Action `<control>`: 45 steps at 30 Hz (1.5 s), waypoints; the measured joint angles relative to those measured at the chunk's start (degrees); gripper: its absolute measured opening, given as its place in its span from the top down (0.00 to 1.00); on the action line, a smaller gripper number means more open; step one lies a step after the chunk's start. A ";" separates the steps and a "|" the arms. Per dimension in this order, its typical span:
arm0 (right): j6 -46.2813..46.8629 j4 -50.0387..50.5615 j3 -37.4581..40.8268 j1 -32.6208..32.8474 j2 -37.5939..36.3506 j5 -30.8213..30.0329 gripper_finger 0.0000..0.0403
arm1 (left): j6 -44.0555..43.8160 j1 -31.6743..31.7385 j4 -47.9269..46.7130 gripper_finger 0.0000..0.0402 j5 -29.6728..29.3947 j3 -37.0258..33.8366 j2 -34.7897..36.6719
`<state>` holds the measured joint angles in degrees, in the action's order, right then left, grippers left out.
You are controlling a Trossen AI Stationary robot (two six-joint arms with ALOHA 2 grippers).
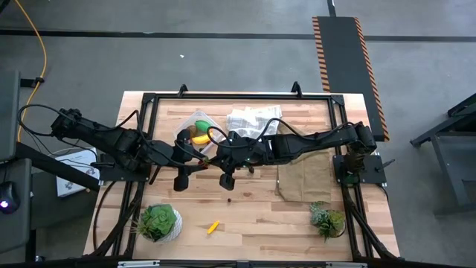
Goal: Pick and placing Produce into tupperware
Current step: Put the red strawberry into the transparent bin
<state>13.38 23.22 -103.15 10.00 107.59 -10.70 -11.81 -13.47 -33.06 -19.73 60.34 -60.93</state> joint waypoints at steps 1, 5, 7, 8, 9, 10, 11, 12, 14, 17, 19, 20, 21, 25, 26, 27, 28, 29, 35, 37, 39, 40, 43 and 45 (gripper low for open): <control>-0.24 0.00 0.00 0.00 0.00 0.00 0.98 | 0.00 0.00 0.00 0.63 0.00 0.00 0.00; -0.39 0.00 0.00 0.00 0.00 0.00 0.92 | 0.00 -0.02 0.00 0.64 0.01 0.00 0.00; -0.34 0.00 0.00 0.00 0.00 0.00 0.88 | 0.00 -0.01 0.00 0.65 0.00 0.00 0.00; -0.12 0.00 0.00 0.00 0.00 -0.02 0.85 | 0.00 0.00 0.00 0.65 0.00 0.00 0.00; 0.20 0.02 0.00 0.00 0.00 -0.02 0.83 | 0.00 0.00 0.00 0.66 -0.03 0.00 0.00; 0.60 0.04 0.00 0.00 0.00 -0.02 0.81 | 0.00 0.00 0.00 0.66 -0.13 0.00 0.00; 0.80 0.02 0.00 -0.11 0.00 -0.02 0.79 | 0.00 -0.01 0.00 0.65 -0.15 0.00 0.00; 1.01 0.03 0.00 -0.21 0.00 -0.02 0.77 | 0.00 0.00 -0.02 0.65 -0.15 0.00 0.00; 1.10 0.31 0.00 -0.27 0.00 -0.02 0.73 | 0.00 0.00 -0.11 0.65 -0.23 0.00 0.00; 1.79 3.06 0.00 -0.37 0.00 0.00 0.69 | 0.00 0.00 -0.21 0.65 -0.38 0.00 0.01; 2.20 5.90 0.02 -0.37 0.00 0.00 0.67 | 0.02 -0.01 -0.77 0.65 -0.80 0.00 0.02; 2.48 7.22 0.02 -0.37 0.00 0.02 0.66 | 0.02 0.00 -1.17 0.65 -0.85 0.00 0.02; 2.74 8.30 0.02 -0.37 0.00 0.06 0.65 | 0.02 0.00 -1.64 0.65 -0.87 0.00 0.02; 3.09 12.33 0.02 -0.35 0.00 0.10 0.63 | 0.00 0.00 -3.88 0.65 -2.14 0.00 0.02; 3.13 13.87 0.02 -0.30 0.00 0.13 0.63 | -0.07 0.00 -4.51 0.65 -2.78 0.00 0.02; 3.32 15.83 0.02 -0.24 0.00 0.14 0.63 | -0.26 0.00 -5.04 0.65 -3.22 0.00 0.02; 3.69 17.66 0.02 -0.18 0.00 0.38 0.63 | -0.41 0.11 -5.42 0.65 -3.64 -0.01 0.02; 4.16 19.35 0.02 -0.13 0.00 0.97 0.63 | -0.62 0.62 -5.65 0.65 -3.66 -0.02 0.02; 4.64 27.53 0.04 1.42 0.00 1.92 0.63 | -3.53 9.44 -8.63 0.65 2.44 -0.02 0.04; 4.59 28.52 0.06 2.04 0.00 1.15 0.63 | -2.61 12.89 -9.10 0.65 3.98 -0.02 0.04; 4.94 28.32 1.09 2.52 0.00 0.26 0.63 | -1.51 16.72 -9.17 0.65 6.65 -0.02 0.04; 5.57 28.28 1.91 2.71 0.00 0.20 0.63 | -0.75 18.86 -9.16 0.65 8.19 -0.02 0.04; 7.68 27.72 5.37 3.41 0.00 0.25 0.63 | 1.46 25.40 -9.17 0.65 12.79 -0.02 0.04; 9.62 25.66 8.03 3.91 0.01 1.35 0.63 | 2.65 29.86 -9.26 0.65 16.04 -0.02 0.04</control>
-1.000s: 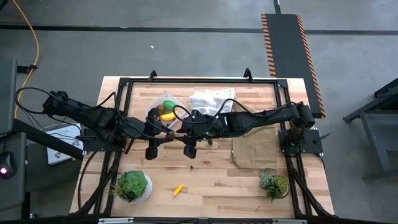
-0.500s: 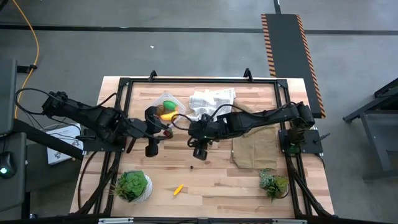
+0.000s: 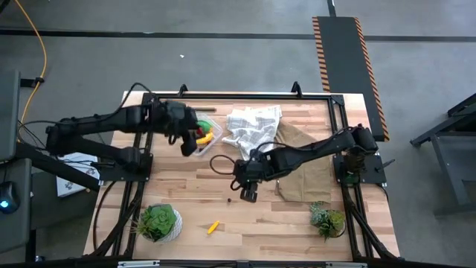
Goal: Pick and placing Produce into tupperware
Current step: Put the red strawberry into the transparent bin
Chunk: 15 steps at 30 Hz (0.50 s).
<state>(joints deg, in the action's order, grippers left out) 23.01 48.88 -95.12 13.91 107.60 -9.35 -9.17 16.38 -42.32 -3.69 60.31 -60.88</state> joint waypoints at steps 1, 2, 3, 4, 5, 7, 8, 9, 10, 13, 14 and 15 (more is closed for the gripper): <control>1.14 -1.32 1.21 0.25 0.00 1.19 0.63 | 0.56 2.31 -0.24 0.65 1.52 0.00 0.00; 2.18 -2.85 2.24 0.45 -0.10 1.86 0.63 | 1.16 4.60 -0.67 0.65 3.15 0.00 -0.06; 3.07 -4.14 3.05 0.58 -0.32 2.27 0.63 | 1.81 6.86 -1.20 0.65 4.77 0.00 -0.14; 3.91 -5.25 4.03 0.64 -0.93 2.53 0.63 | 2.57 9.08 -1.99 0.65 6.19 0.00 -0.24; 4.53 -6.08 5.23 0.64 -1.65 2.58 0.63 | 3.36 11.24 -2.72 0.64 7.47 0.00 -0.63; 6.08 -8.24 8.04 0.51 -3.36 2.55 0.63 | 4.97 15.20 -4.01 0.64 10.04 0.00 -1.66; 7.02 -9.02 9.66 0.44 -4.11 2.54 0.63 | 5.77 17.22 -5.33 0.64 11.26 0.00 -2.55; 8.11 -9.55 11.40 0.40 -4.89 2.50 0.63 | 6.66 18.82 -5.79 0.64 12.23 0.00 -3.38; 8.95 -9.85 13.07 0.43 -5.50 2.55 0.63 | 7.46 20.20 -6.18 0.64 13.41 0.00 -4.24; 12.78 -12.48 17.63 0.86 -7.33 2.90 0.63 | 9.15 23.02 -6.76 0.64 16.24 0.00 -7.62; 13.93 -13.64 18.88 1.14 -7.84 2.95 0.63 | 9.47 23.57 -6.77 0.64 16.53 0.00 -8.67; 15.02 -14.71 19.80 1.32 -8.11 2.95 0.63 | 9.70 23.88 -6.65 0.64 16.57 0.00 -9.75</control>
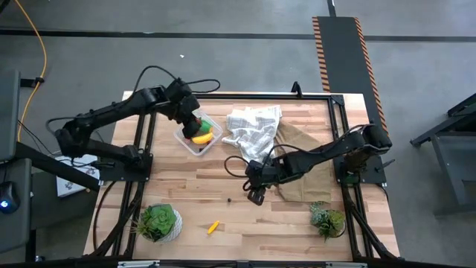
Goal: Pick and placing Produce into tupperware
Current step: Put the red strawberry into the transparent bin
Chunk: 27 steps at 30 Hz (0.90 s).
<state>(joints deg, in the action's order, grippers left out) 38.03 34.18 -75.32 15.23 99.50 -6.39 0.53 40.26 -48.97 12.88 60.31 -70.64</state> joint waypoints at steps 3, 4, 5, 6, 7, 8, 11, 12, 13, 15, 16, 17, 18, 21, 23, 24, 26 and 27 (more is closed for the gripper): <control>2.65 -2.42 1.89 0.70 -0.39 0.02 0.63 | 0.28 0.26 0.10 0.64 0.23 0.00 -3.65; 3.39 -2.97 2.18 0.94 -0.39 0.00 0.63 | 0.29 0.26 0.06 0.64 0.24 0.00 -4.86; 3.86 -3.11 2.31 1.21 -0.39 0.00 0.63 | 0.31 0.23 -0.10 0.64 0.23 0.00 -6.05; 4.15 -3.08 2.33 1.43 -0.39 -0.05 0.63 | 0.31 0.23 -0.21 0.64 0.23 0.00 -7.27; 4.19 -3.21 2.33 1.69 -0.39 -0.03 0.63 | 0.31 0.23 -0.37 0.64 0.25 0.00 -8.53; 4.28 -3.24 2.33 1.92 -0.39 -0.11 0.63 | 0.30 0.23 -0.83 0.64 0.23 0.00 -9.70; 5.06 -3.24 2.33 2.44 -0.39 -0.68 0.63 | 0.59 0.23 -1.41 0.64 0.17 -0.02 -12.79; 5.05 -3.24 2.33 2.59 -0.39 -0.84 0.63 | 0.60 0.23 -1.94 0.64 -0.08 0.00 -13.68; 5.05 -3.24 2.33 2.59 -0.39 -0.87 0.63 | 0.66 0.23 -2.06 0.64 -0.29 0.00 -14.69; 5.06 -3.20 2.33 2.63 -0.39 -1.04 0.63 | 0.75 0.23 -2.46 0.64 -0.44 -0.01 -16.26; 5.04 -3.20 2.33 2.64 -0.39 -1.07 0.63 | 0.75 0.23 -2.60 0.64 -0.44 -0.02 -16.78; 5.05 -3.21 2.33 2.64 -0.39 -1.07 0.63 | 0.75 0.23 -2.37 0.64 -0.45 -0.01 -17.27; 5.04 -3.20 2.33 2.65 -0.39 -1.07 0.63 | 0.75 0.23 -2.27 0.64 -0.48 0.00 -17.67; 5.02 -3.19 2.33 2.72 -0.39 -1.14 0.63 | 0.73 0.23 -1.96 0.64 -0.60 -0.02 -18.55; 4.94 -3.17 2.33 2.72 -0.39 -1.14 0.63 | 0.75 0.23 -2.02 0.64 -0.55 -0.02 -18.56; 4.66 -3.16 2.33 2.72 -0.39 -1.12 0.63 | 0.75 0.23 -1.91 0.64 -0.31 0.00 -18.55; 4.48 -3.13 2.33 2.72 -0.39 -1.11 0.63 | 0.75 0.23 -1.89 0.64 0.46 -0.01 -18.55; 4.35 -3.13 2.33 2.72 -0.39 -1.11 0.63 | 0.75 0.23 -1.91 0.64 0.49 0.00 -18.55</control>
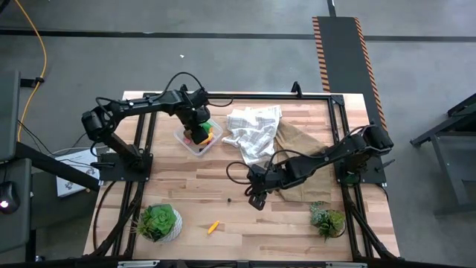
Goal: Pick and placing Produce into tupperware
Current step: Put the red strawberry into the transparent bin, then put the black blackberry into the transparent bin
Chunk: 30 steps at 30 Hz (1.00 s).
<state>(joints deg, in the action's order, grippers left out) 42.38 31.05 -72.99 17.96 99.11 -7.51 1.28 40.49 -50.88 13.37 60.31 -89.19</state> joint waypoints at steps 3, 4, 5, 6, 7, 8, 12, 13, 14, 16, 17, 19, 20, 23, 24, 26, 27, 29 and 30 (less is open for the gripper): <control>-0.38 0.00 0.00 0.00 0.00 0.00 0.63 | 0.04 0.00 -0.02 0.62 0.13 0.00 0.00; -0.38 0.05 0.00 0.00 0.00 0.00 0.63 | 0.07 0.00 0.03 0.60 0.13 0.00 0.00; -0.38 0.14 0.00 0.00 0.00 -0.02 0.63 | 0.05 0.00 -0.03 0.58 0.13 0.00 0.00; -0.38 0.25 0.00 0.00 0.00 -0.02 0.63 | 0.07 0.00 -0.04 0.55 0.13 0.00 0.00; -0.38 0.36 0.00 0.00 0.00 -0.02 0.63 | 0.07 0.00 -0.05 0.52 0.14 0.00 0.00; -0.38 0.44 0.00 0.00 0.00 -0.02 0.63 | 0.08 0.00 -0.09 0.50 0.13 0.00 0.00; -0.40 0.46 0.00 0.00 0.00 -0.02 0.63 | 0.75 0.00 -0.35 0.42 0.15 0.00 0.00; -0.40 0.48 0.00 0.00 0.00 -0.02 0.63 | 0.87 0.00 -0.43 0.41 0.18 0.00 0.00; -0.40 0.46 0.00 0.00 0.00 -0.02 0.63 | 0.87 0.00 -0.49 0.41 0.63 0.00 0.00; -0.40 0.50 0.00 0.00 0.00 -0.02 0.63 | 1.21 0.00 -0.84 0.40 2.37 0.00 0.00; -0.49 0.58 0.00 0.00 0.00 -0.06 0.63 | 1.36 0.00 -0.92 0.41 3.01 0.00 0.00; -0.84 0.83 0.00 0.07 0.00 -0.51 0.63 | 1.45 0.00 -1.15 0.42 3.72 0.00 0.02; -0.96 0.90 0.00 0.07 0.00 -0.90 0.63 | 1.49 0.00 -1.43 0.43 4.22 0.00 0.04; -1.65 0.87 0.00 0.07 0.00 -1.25 0.63 | 1.53 0.00 -1.85 0.47 6.74 0.00 0.04; -1.92 0.87 0.00 0.07 0.00 -1.25 0.63 | 1.53 0.00 -1.95 0.48 7.64 0.00 0.20; -2.31 0.87 0.00 0.09 0.00 -1.25 0.63 | 1.52 0.00 -2.10 0.51 8.13 0.02 1.08; -2.35 0.87 0.00 0.09 0.00 -1.25 0.63 | 1.51 -0.02 -2.12 0.53 8.14 0.03 1.70; -2.55 0.87 0.00 0.09 -0.11 -1.22 0.63 | 1.49 0.00 -2.40 0.55 8.11 0.02 3.38; -2.68 0.83 0.00 0.09 -0.17 -1.22 0.63 | 1.49 0.00 -2.54 0.56 8.11 0.04 4.49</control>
<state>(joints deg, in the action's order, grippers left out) 39.70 31.88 -72.99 18.04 98.94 -8.73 2.76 40.49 -53.42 21.47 60.36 -84.70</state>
